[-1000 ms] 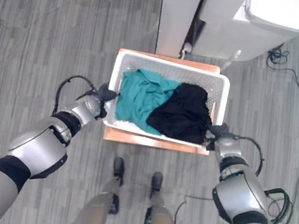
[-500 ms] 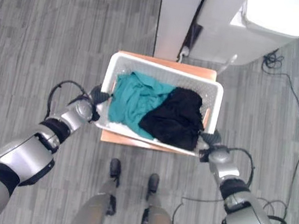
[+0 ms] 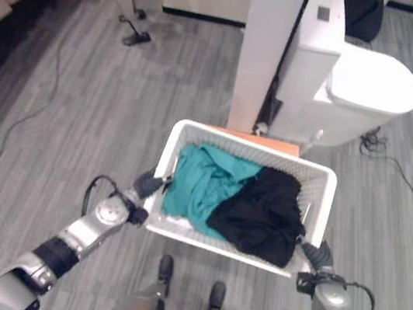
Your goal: Grab the laundry basket,head to the washer,open it,put in the laundry and shut it.
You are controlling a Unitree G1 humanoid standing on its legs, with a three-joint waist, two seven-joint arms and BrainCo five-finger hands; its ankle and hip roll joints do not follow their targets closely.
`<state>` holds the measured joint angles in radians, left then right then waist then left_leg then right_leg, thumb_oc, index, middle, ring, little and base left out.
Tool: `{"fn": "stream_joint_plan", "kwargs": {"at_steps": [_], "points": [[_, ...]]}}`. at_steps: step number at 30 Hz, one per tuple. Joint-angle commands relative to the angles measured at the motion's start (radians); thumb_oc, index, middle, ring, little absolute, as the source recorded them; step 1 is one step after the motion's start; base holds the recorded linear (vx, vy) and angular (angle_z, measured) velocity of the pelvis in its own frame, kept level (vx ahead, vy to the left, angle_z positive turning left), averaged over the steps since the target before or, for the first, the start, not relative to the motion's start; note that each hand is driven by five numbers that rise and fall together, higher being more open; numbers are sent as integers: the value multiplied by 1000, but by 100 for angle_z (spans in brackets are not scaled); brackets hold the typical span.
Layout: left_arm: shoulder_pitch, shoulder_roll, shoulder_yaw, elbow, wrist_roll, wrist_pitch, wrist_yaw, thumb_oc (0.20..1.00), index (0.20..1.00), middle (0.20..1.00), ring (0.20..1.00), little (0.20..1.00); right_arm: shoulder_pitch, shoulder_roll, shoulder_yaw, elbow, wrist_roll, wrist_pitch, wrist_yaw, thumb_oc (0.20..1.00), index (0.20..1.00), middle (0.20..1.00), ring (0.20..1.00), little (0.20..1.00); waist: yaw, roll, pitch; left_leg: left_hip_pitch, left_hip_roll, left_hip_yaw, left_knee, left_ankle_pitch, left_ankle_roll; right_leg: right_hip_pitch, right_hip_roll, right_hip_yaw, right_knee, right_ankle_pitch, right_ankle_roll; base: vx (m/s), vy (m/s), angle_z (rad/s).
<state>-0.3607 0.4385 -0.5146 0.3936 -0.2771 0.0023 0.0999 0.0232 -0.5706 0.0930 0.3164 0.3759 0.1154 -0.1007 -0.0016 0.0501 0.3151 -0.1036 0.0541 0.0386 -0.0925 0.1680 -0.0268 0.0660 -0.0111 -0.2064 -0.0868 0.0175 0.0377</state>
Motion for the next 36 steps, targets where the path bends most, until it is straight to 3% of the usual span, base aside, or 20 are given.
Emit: {"fn": "stream_joint_plan", "kwargs": {"at_steps": [1,3,5,9,13,15,18,19,21,23,25,27,28,31,33,34,36], "points": [[-39,62,125,51,-120,-48,-22,200,200,200,200,200,22,-54,-84,-99,116,-68,113,200,200,200,200,200,30,-41,-121,21,111,-20,28,-57,-72,-29,-24,-27,1,-51,44,-134,-115,13],[-8,56,128,35,-115,-45,-29,200,200,200,200,200,24,-54,-64,-99,120,-64,123,200,200,200,200,200,44,-36,-117,-19,125,-37,23,-6,-90,-44,-16,-49,0,-61,40,-221,-104,10],[-35,41,126,38,-116,-48,-24,200,200,200,200,200,18,-60,-54,-104,122,-61,121,200,200,200,200,200,41,-47,-100,-61,117,-21,66,-16,-87,-62,-33,-72,0,-51,35,-273,-49,26],[-19,36,147,9,-108,-49,-27,200,200,200,200,200,23,-62,-51,-116,121,-59,122,200,200,200,200,200,25,-74,-98,-30,105,1,239,-168,-67,-90,-82,-93,0,-12,41,-175,16,45],[41,57,194,-24,-111,-47,-29,200,200,200,200,200,5,-56,-39,-109,129,-55,132,200,200,200,200,200,18,-72,-113,39,102,-91,379,-220,-66,-113,-99,-61,0,25,56,-63,110,2],[67,64,214,-30,-110,-48,-26,200,200,200,200,200,1,-50,-39,-98,130,-45,141,200,200,200,200,200,14,-67,-123,77,90,-154,395,-230,-69,-130,-106,-41,0,50,65,-55,170,-28],[95,68,234,-39,-107,-49,-25,200,200,200,200,200,-17,-42,-43,-66,135,-36,142,200,200,200,200,200,-1,-48,-133,146,70,-219,375,-295,-73,-175,-116,-6,0,99,84,-104,205,-36],[95,68,234,-39,-107,-49,-25,200,200,200,200,200,-17,-42,-43,-66,135,-36,142,200,200,200,200,200,1,-46,-131,150,72,-217,373,-295,-73,-174,-114,-4,0,99,84,-184,318,-55],[79,63,221,-27,-108,-47,-26,200,200,200,200,200,-27,-27,-75,-44,134,-37,118,200,200,200,200,200,-29,-22,-140,202,67,-153,293,-374,-63,-228,-156,5,0,144,116,-274,449,-36],[39,62,197,3,-93,-47,-26,200,200,200,200,200,-41,2,-91,-27,115,-38,102,200,200,200,200,200,-41,-22,-134,218,13,-114,231,-434,-31,-276,-213,13,0,192,159,-347,530,-20],[9,73,180,17,-68,-42,-30,200,200,200,200,200,-59,33,-103,1,91,-38,94,200,200,200,200,200,-43,-21,-116,225,-64,-94,193,-431,17,-319,-265,11,0,196,194,-427,618,-55],[-12,84,182,35,-48,-36,-29,200,200,200,200,200,-85,54,-100,25,74,-43,87,200,200,200,200,200,-42,-12,-85,220,-77,-54,192,-409,35,-344,-292,-27,49,173,192,-498,422,-96],[-26,96,184,49,-42,-28,-25,200,200,200,200,200,-101,60,-87,45,70,-49,88,200,200,200,200,200,-31,-4,-68,193,-80,-18,197,-382,48,-333,-304,-90,142,124,175,-562,275,-103],[-20,121,181,36,-44,-15,-38,200,200,200,200,200,-108,67,-70,82,66,-47,98,200,200,200,200,200,1,-3,-88,146,-79,41,157,-305,88,-268,-291,-139,417,52,136,-521,194,-96],[-11,136,190,40,-34,-8,-45,200,200,200,200,200,-109,68,-65,102,49,-39,107,200,200,200,200,200,32,-11,-111,127,-75,80,146,-284,99,-214,-287,-146,494,1,126,-345,2,-118],[-2,155,206,40,-32,-2,-44,200,200,200,200,200,-115,75,-53,120,43,-37,113,200,200,200,200,200,75,-27,-141,91,-61,123,144,-259,101,-125,-298,-160,524,-25,124,-392,-138,-104],[5,163,217,45,-40,2,-40,200,200,200,200,200,-126,83,-37,136,44,-37,116,200,200,200,200,200,119,-53,-164,52,-46,166,148,-234,95,-45,-295,-149,491,-28,128,-426,-294,-152]]}}
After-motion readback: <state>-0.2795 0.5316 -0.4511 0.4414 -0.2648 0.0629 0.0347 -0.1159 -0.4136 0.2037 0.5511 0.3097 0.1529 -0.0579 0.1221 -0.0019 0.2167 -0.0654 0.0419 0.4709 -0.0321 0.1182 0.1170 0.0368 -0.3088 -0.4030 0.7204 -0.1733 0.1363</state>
